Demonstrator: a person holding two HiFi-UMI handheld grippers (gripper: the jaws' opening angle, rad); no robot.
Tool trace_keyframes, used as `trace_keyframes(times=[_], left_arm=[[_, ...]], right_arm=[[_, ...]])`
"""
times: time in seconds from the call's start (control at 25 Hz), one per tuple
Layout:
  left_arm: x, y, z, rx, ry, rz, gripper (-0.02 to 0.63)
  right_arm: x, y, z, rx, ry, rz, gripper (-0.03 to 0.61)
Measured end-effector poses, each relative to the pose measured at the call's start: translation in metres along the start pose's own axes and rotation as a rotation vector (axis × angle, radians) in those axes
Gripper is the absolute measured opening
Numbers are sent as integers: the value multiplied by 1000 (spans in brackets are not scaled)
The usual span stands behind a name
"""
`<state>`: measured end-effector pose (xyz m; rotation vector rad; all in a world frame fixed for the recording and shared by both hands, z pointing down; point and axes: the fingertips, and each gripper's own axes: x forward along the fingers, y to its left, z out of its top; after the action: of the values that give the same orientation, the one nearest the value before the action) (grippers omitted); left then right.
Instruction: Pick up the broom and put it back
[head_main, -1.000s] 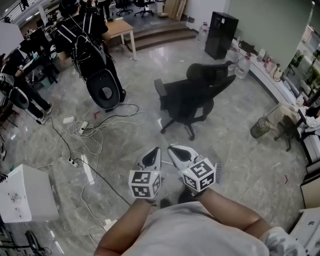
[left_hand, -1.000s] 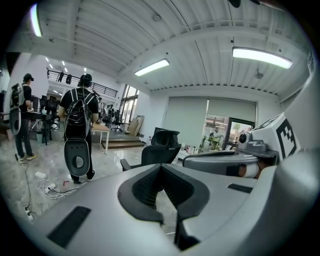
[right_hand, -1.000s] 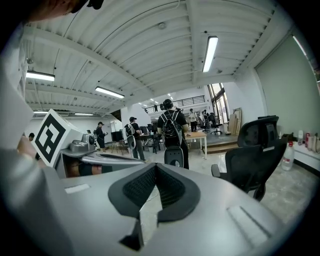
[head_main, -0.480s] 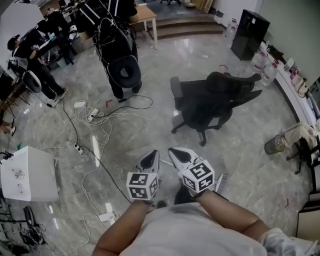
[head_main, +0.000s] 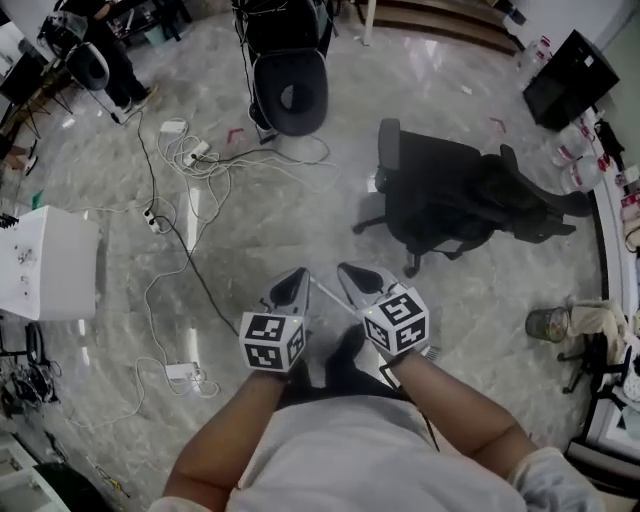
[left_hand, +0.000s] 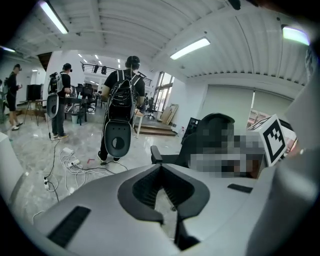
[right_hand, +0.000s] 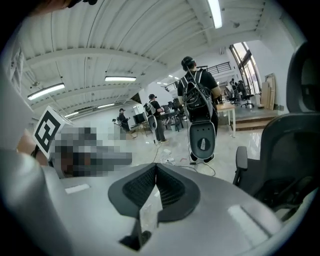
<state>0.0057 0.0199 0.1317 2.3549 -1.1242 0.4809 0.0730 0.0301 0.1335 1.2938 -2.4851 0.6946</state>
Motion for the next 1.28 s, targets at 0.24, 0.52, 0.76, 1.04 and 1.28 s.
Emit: trace_keyframes(times=[0.24,0.52,0.76,1.04,1.28], left_arm=[[42,57,-37,-65,42,21,8],[88,145,-120,-161,107,50,8],[135,216,-215,-236,159,67,8],[196,286,-327,-289,166,53,8],[238,324,-445,-343,200,48,8]], right_arm=[[86,-32,-57,-10,142,26,6],[212,-62,-175,23,312,51,37],[323,-95,-323,14,477,76,86],[448,-132,-516,-70,650,84,115],[526,-173,-657,-113,772,52,138]])
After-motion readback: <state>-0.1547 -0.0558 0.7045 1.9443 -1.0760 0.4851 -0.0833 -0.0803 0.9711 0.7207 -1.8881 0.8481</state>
